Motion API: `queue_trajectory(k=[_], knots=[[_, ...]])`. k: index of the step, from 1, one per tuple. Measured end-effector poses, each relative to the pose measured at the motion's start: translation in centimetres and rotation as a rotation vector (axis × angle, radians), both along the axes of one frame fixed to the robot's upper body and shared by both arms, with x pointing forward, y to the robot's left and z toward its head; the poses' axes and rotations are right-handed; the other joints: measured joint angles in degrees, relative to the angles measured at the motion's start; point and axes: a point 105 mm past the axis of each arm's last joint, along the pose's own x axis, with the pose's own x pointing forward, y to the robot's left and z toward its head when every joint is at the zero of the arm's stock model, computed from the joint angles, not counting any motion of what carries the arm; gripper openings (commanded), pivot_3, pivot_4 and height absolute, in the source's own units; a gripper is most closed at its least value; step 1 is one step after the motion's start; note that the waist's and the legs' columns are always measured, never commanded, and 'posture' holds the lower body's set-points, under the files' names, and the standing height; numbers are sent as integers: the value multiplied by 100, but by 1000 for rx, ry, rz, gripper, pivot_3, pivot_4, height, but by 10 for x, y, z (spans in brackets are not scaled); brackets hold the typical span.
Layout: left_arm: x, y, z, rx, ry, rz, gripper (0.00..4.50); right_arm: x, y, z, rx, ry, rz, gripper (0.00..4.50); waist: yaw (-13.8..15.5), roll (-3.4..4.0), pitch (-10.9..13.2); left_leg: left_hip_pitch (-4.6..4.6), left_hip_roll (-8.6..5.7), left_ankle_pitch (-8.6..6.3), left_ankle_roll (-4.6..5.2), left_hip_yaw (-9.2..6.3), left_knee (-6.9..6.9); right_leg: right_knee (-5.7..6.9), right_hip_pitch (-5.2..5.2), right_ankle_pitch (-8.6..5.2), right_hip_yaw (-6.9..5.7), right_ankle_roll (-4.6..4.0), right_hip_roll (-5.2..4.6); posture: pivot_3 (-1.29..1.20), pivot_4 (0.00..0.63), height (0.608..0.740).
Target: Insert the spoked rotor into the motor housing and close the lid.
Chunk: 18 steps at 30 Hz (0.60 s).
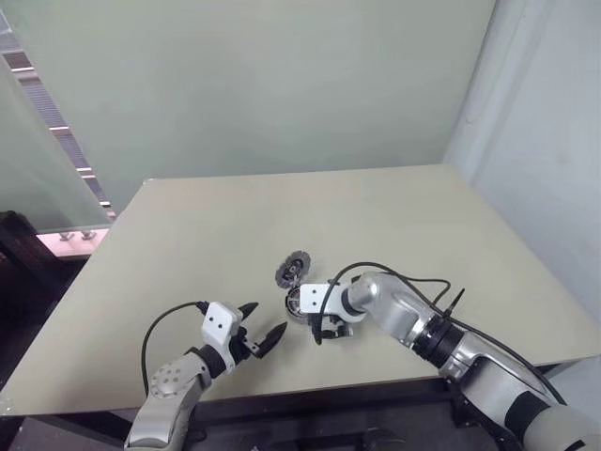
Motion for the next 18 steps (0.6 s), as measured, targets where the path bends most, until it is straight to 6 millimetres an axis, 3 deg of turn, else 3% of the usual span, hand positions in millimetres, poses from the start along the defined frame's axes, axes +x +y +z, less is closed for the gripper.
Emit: queue_trajectory(k=[6, 7, 10, 18], knots=[[-1, 2, -1, 1, 4, 9, 4500, 1, -3, -9, -39, 0, 3, 4462, 0, 0, 0, 2, 0, 0, 0, -1, 0, 3, 0, 1, -1, -2, 0, 0, 0, 740], [-1, 3, -1, 1, 3, 13, 4500, 2, -4, -10, -46, -1, 2, 4297, 0, 0, 0, 2, 0, 0, 0, -1, 0, 3, 0, 1, -1, -2, 0, 0, 0, 740], [0, 5, 0, 5, -2, 23, 4500, 2, -6, -14, -61, -3, -2, 3544, 0, 0, 0, 3, 0, 0, 0, -1, 0, 4, 1, 3, -1, -5, 0, 0, 0, 740], [3, 10, 4, 9, -15, 43, 4500, 7, -4, -9, -37, -52, -1, 672, 0, 0, -1, 9, 0, 0, -1, -2, 0, 5, 6, 3, -2, -6, 0, 0, 0, 740]])
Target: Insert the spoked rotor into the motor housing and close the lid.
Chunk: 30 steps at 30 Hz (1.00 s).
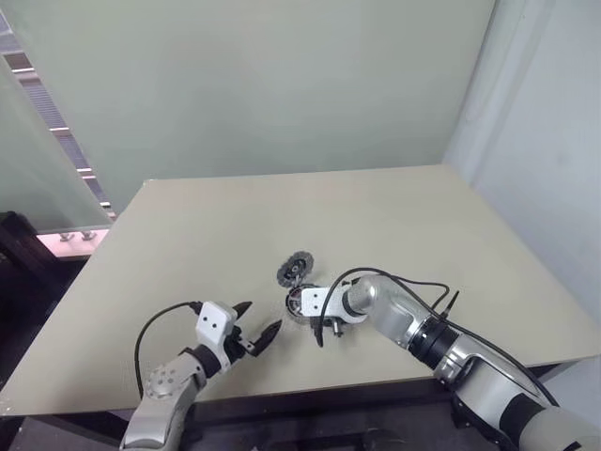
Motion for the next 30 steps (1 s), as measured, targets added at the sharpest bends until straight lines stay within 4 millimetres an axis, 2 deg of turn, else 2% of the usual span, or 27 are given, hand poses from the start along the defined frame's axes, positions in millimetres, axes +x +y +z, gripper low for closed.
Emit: queue_trajectory(k=[1, 3, 12, 16, 24, 30], knots=[[0, 1, 0, 2, -1, 3, 4500, -1, 2, 0, 6, 0, 12, 341, -1, -1, 0, 4, 1, 0, 0, 1, 0, 0, 3, 0, 0, 0, 0, 0, 0, 740], [1, 1, 1, 3, -4, 5, 4500, -5, 7, -1, 20, 4, 22, 95, 7, 0, 0, 3, -2, 0, 0, -2, 0, 1, 4, 0, 0, 0, 0, 0, 0, 740], [2, 5, 2, 9, 0, 19, 4500, -5, 4, -3, 43, 16, -4, 19, 1, -2, -1, 12, 2, 2, -2, 3, 6, 8, 9, 0, 0, 0, 0, 0, 0, 740], [3, 5, 2, 9, 0, 21, 4500, -7, 3, 5, 73, 76, -72, 19, 3, -2, -1, 10, 0, 2, -3, 1, 4, 9, 7, 0, 1, 0, 0, 0, 0, 740], [5, 1, 3, -2, -7, 27, 4500, -36, -2, 21, 119, 266, -165, 19, 7, -2, -1, -6, -1, -5, -12, -7, 2, 5, -7, 1, -4, 0, -2, 0, 0, 740], [7, -7, 3, -30, -11, 20, 4500, -63, -5, 23, 175, 422, -247, 19, 4, -3, -1, -5, 0, -5, -12, -8, 4, 5, -4, 0, -10, 0, -3, 0, 0, 740]])
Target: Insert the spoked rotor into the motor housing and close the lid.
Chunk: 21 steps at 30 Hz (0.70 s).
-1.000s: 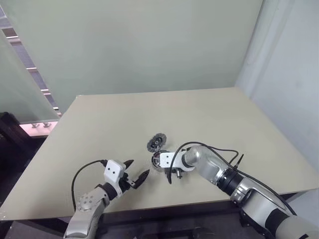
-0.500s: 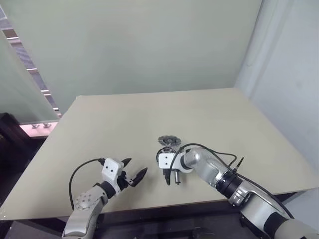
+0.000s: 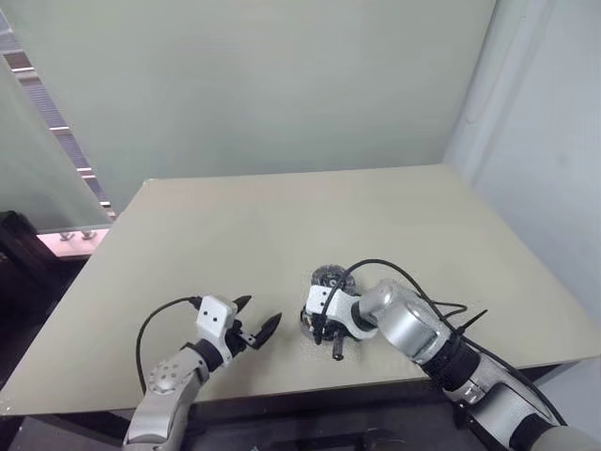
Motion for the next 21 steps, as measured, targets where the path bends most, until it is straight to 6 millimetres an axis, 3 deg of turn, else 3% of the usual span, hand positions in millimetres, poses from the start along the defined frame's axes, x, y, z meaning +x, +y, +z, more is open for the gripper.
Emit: queue_trajectory(k=[3, 11, 17, 21], knots=[[2, -6, -1, -13, -1, -12, 4500, -7, 3, -3, 44, 57, -83, 19, -2, -1, 0, 1, 2, 0, 0, 1, 1, 1, 0, 0, -2, 0, 0, 0, 0, 740], [2, -9, -3, -50, 7, -15, 4500, -3, 28, -5, 187, 112, -367, 19, -4, -1, 0, 2, 5, 1, -1, 4, 3, 3, -1, 0, -2, 0, 3, 0, 0, 740], [-30, 6, -7, -98, 156, -107, 4500, 3, 37, -4, 244, 175, -526, 19, -23, 1, 1, 1, 9, -1, -3, 2, 1, 3, -5, -1, -6, -1, 3, 0, 0, 740], [-35, 21, -9, -82, 197, -72, 4500, 3, 35, -6, 254, 212, -586, 19, -7, 3, 2, 1, 7, -1, -3, 3, 9, 0, -1, -5, -5, -7, 1, 0, 0, 740]])
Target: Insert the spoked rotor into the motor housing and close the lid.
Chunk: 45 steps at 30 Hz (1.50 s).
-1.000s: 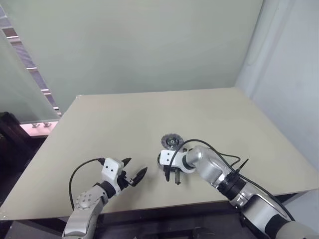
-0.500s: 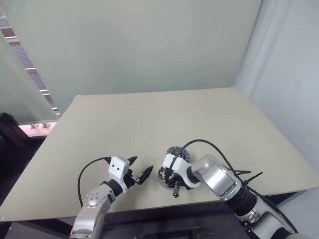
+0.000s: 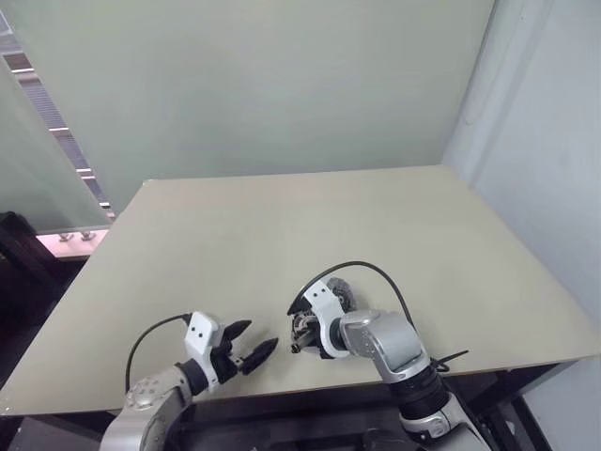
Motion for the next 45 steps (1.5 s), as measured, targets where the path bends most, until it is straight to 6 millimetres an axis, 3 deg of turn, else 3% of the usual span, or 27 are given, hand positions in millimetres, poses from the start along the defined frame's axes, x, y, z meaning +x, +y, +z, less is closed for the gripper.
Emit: queue_trajectory(k=[6, 22, 26, 31, 35, 41, 45], knots=[[0, 9, 4, 5, -9, 32, 4500, 6, 1, 4, 32, 13, -42, 19, -1, 0, 0, 1, 1, 0, -1, 3, 3, -1, 0, -2, -1, -3, -1, 0, 0, 740], [1, 8, 4, 4, -10, 39, 4500, 12, 9, 10, 120, -53, -26, 19, -24, -1, -1, -3, 8, -1, -2, 7, -12, -2, -13, 2, -1, 3, 3, 0, 0, 740], [2, 8, 4, 10, -12, 37, 4500, 5, 15, 13, 119, -85, 41, 982, -23, -1, -1, -4, 8, -2, -4, 7, -13, -2, -13, 2, -1, 3, 3, 0, 0, 740], [2, 8, 4, 15, -14, 36, 4500, 1, 15, 9, 89, -104, 88, 2825, -22, -2, -1, -5, 7, -2, -4, 7, -11, -5, -12, 1, 0, 2, 2, 0, 0, 740], [3, 8, 4, 18, -16, 35, 4500, 5, 17, 18, 110, -163, 87, 4298, -22, -2, -1, -5, 8, -2, -4, 7, -12, -5, -12, 2, -1, 3, 2, 0, 0, 740], [3, 8, 5, 21, -18, 34, 4500, 23, 13, 65, 222, -290, 45, 4441, -19, -1, 0, -10, 7, -2, -4, 4, -12, -6, -14, 2, -2, 4, 2, 0, 0, 740], [3, 5, 5, 24, -21, 26, 4500, 50, -13, 101, 243, -462, -37, 4441, -17, -1, 0, -12, 4, -2, -4, 6, -11, -16, -11, 2, -2, 4, 0, 0, 0, 740]])
